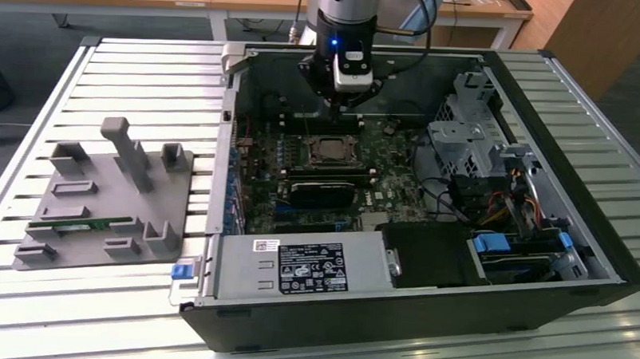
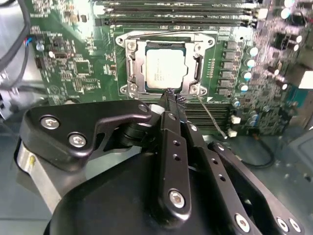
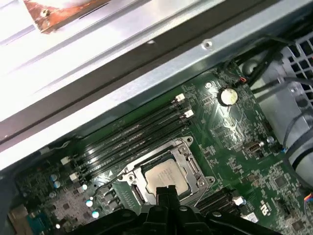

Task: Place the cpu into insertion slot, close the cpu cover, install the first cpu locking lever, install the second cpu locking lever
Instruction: 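Install the first cpu locking lever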

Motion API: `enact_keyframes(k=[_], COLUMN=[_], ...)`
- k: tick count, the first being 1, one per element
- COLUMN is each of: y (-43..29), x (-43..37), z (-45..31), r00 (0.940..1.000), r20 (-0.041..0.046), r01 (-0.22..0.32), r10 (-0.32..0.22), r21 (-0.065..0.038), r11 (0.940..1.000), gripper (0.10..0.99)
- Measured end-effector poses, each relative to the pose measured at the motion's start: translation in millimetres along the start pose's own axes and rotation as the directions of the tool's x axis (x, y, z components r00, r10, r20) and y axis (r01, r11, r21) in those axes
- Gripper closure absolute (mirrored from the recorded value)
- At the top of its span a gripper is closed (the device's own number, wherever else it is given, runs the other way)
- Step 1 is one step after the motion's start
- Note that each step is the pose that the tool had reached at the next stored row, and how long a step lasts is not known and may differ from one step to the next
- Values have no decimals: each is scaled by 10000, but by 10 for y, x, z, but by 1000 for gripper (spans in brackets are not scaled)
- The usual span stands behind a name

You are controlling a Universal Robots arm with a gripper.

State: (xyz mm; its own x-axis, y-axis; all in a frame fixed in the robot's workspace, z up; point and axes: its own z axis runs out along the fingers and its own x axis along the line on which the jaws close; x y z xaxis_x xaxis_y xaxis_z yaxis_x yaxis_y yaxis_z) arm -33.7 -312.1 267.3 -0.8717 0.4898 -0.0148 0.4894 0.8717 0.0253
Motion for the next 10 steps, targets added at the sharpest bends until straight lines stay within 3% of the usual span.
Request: enact_keyframes(k=[5, 10], y=[0, 0], x=[0, 0], z=[1, 1], r00=[9959, 9843], r20=[-22, -42], r01=[906, 1763], r10=[-906, -1763], r21=[-14, -30], r11=[9959, 9843], gripper=[980, 980])
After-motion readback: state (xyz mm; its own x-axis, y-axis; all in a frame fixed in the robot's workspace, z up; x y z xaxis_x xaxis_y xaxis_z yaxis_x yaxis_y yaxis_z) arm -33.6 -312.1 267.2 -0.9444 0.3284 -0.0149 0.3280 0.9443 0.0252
